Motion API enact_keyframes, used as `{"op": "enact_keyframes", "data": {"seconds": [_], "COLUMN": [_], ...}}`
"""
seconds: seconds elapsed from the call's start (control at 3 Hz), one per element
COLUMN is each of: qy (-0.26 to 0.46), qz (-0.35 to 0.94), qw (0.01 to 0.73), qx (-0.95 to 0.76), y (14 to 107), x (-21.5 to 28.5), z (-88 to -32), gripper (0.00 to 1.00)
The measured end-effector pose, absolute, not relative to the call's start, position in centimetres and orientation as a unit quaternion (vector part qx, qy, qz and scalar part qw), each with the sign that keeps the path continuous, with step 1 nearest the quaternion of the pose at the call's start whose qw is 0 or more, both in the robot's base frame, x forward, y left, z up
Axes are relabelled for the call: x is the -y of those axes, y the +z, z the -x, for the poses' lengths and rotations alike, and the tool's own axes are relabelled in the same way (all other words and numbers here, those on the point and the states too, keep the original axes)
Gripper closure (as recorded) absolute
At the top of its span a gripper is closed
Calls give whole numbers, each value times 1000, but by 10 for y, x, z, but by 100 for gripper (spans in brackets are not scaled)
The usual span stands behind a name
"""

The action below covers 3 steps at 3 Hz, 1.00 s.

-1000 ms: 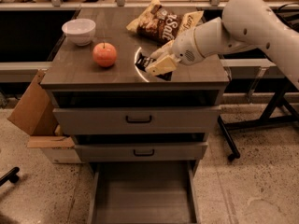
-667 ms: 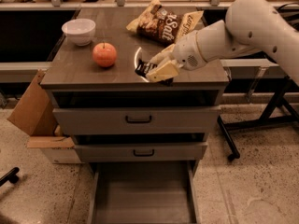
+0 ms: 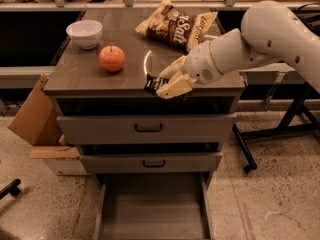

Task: Place rxbar chocolate into bottom drawer

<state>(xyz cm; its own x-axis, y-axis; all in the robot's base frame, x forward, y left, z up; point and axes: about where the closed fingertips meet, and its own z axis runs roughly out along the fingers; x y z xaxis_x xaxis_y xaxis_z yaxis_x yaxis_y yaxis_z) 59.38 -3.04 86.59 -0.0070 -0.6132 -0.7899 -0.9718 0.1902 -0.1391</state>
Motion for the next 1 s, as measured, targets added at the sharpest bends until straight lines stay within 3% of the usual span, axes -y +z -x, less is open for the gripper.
{"op": "enact_keyframes", "data": {"seconds": [1.0], "qy": [271], "qz": [584], "qw": [349], "qx": [-681], "y": [830], "x": [27], "z": [-537], "gripper": [100]}}
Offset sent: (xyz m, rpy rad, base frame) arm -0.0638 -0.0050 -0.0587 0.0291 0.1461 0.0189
